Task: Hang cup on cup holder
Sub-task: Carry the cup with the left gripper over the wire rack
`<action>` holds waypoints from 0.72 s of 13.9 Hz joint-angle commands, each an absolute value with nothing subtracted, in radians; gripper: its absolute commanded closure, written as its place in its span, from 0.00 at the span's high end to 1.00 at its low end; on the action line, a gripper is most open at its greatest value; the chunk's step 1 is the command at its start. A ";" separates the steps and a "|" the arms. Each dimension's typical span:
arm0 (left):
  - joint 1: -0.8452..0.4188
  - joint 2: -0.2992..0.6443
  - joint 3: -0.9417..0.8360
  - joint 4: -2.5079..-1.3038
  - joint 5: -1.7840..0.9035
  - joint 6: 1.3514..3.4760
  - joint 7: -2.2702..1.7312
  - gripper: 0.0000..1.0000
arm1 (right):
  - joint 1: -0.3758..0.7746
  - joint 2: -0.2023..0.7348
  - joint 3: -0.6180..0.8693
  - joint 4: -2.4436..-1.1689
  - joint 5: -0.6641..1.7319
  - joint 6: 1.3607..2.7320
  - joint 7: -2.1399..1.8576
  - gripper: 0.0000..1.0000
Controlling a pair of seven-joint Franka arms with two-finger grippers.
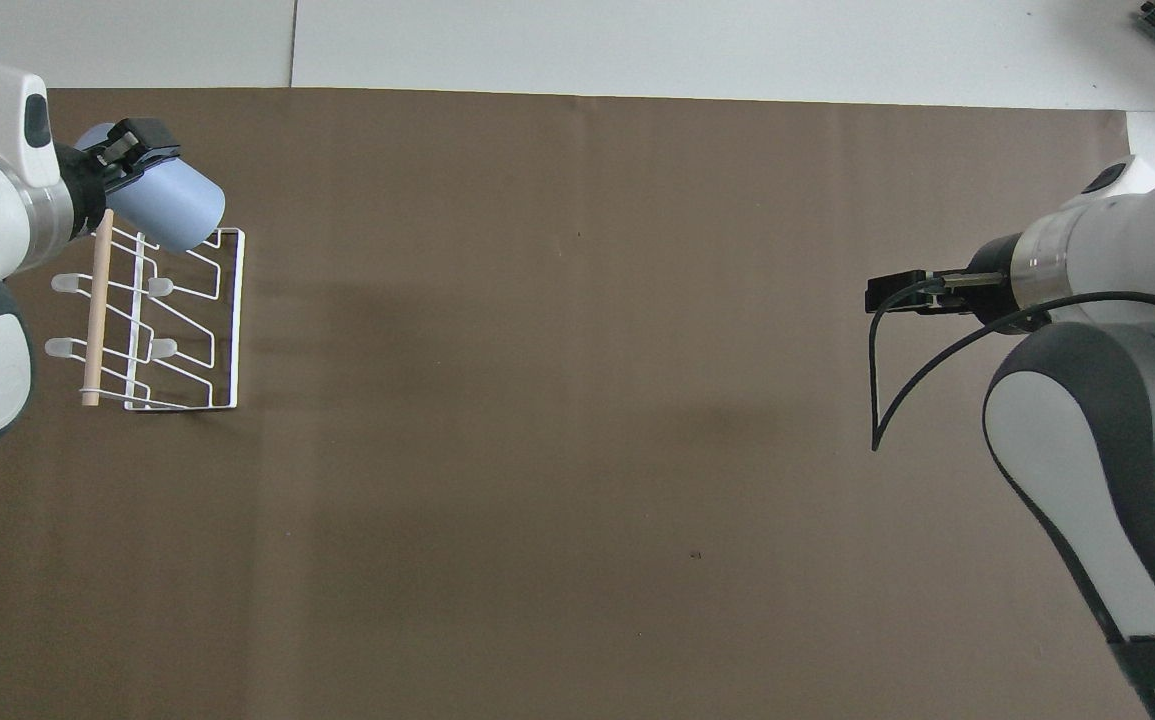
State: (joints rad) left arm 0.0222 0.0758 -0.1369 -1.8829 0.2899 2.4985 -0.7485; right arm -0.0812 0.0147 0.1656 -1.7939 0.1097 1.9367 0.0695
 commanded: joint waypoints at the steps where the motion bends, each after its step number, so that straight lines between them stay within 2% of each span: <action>1: 0.050 0.107 -0.146 -1.896 0.396 2.588 -0.736 0.00 | -0.115 0.017 0.175 -1.705 0.081 1.837 0.100 1.00; 7: 0.087 0.158 -0.141 -1.919 0.486 2.693 -0.742 0.00 | -0.141 0.014 0.135 -1.551 0.078 1.631 0.095 1.00; 10: 0.092 0.143 -0.141 -1.989 0.492 2.732 -0.742 0.00 | -0.025 -0.006 -0.013 -1.523 0.034 1.580 0.087 1.00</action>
